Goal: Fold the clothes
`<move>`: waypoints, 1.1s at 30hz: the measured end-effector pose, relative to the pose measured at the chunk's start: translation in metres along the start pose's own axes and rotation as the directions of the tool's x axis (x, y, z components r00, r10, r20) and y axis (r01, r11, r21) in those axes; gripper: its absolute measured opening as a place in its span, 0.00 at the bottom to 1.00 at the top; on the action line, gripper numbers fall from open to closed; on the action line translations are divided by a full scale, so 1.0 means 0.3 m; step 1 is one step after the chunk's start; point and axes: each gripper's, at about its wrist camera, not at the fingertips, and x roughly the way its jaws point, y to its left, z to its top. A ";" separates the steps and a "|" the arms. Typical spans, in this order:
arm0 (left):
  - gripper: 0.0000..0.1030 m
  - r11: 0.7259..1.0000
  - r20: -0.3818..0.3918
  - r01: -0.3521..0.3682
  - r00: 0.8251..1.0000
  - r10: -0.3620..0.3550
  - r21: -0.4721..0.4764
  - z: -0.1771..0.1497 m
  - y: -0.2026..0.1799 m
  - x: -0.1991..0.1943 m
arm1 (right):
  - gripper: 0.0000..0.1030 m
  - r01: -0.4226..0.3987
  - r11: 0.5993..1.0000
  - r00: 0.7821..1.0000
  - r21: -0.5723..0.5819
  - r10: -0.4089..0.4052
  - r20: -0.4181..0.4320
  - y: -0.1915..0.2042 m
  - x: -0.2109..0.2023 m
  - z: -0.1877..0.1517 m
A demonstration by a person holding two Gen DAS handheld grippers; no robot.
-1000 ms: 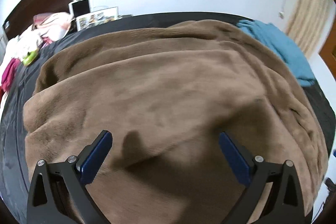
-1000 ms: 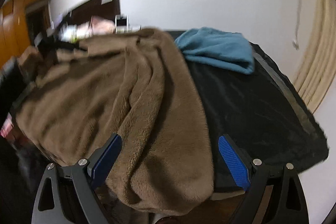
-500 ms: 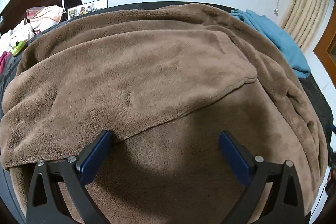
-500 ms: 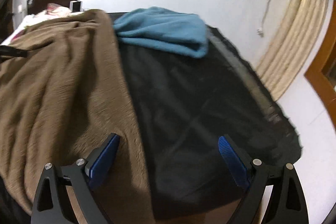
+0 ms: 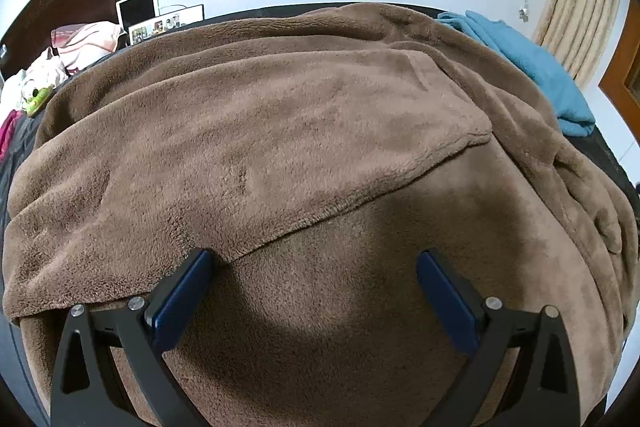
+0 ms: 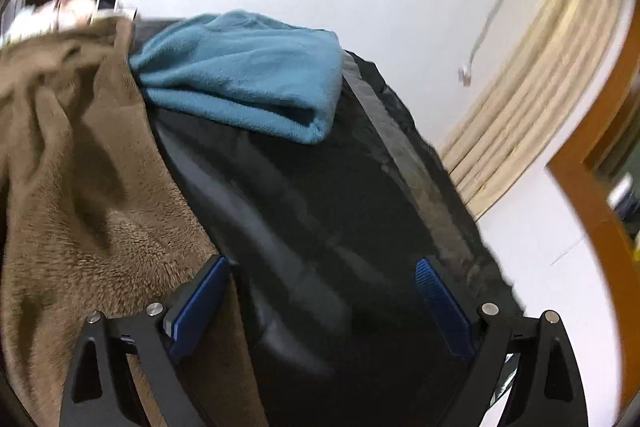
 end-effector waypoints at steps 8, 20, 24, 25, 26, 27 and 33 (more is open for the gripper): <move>0.99 1.000 0.002 0.002 1.000 -0.002 -0.001 0.001 -0.004 0.004 | 0.92 -0.365 0.805 0.930 0.467 0.341 0.140 -0.249 -0.279 -0.296; 0.99 1.000 0.004 0.012 1.000 -0.012 -0.022 -0.004 0.007 0.001 | 0.92 -0.636 0.390 0.713 0.666 0.628 0.313 -0.257 -0.194 -0.541; 0.99 1.000 0.004 0.004 1.000 -0.004 -0.015 -0.004 0.004 0.004 | 0.92 -0.655 0.355 0.681 0.667 0.660 0.317 -0.218 -0.154 -0.548; 0.99 1.000 0.005 0.004 1.000 -0.004 -0.016 -0.004 0.005 0.003 | 0.92 -0.654 0.353 0.678 0.670 0.666 0.311 -0.211 -0.147 -0.554; 0.99 1.000 0.006 0.003 1.000 -0.003 -0.016 -0.005 0.005 0.002 | 0.92 -0.653 0.351 0.675 0.671 0.671 0.306 -0.204 -0.140 -0.557; 0.99 1.000 0.007 0.003 1.000 -0.003 -0.016 -0.005 0.006 0.002 | 0.92 -0.654 0.350 0.673 0.671 0.675 0.302 -0.198 -0.133 -0.560; 0.99 1.000 0.008 -0.002 1.000 0.002 -0.015 -0.007 0.004 0.004 | 0.92 -0.654 0.359 0.669 0.666 0.685 0.288 -0.170 -0.084 -0.562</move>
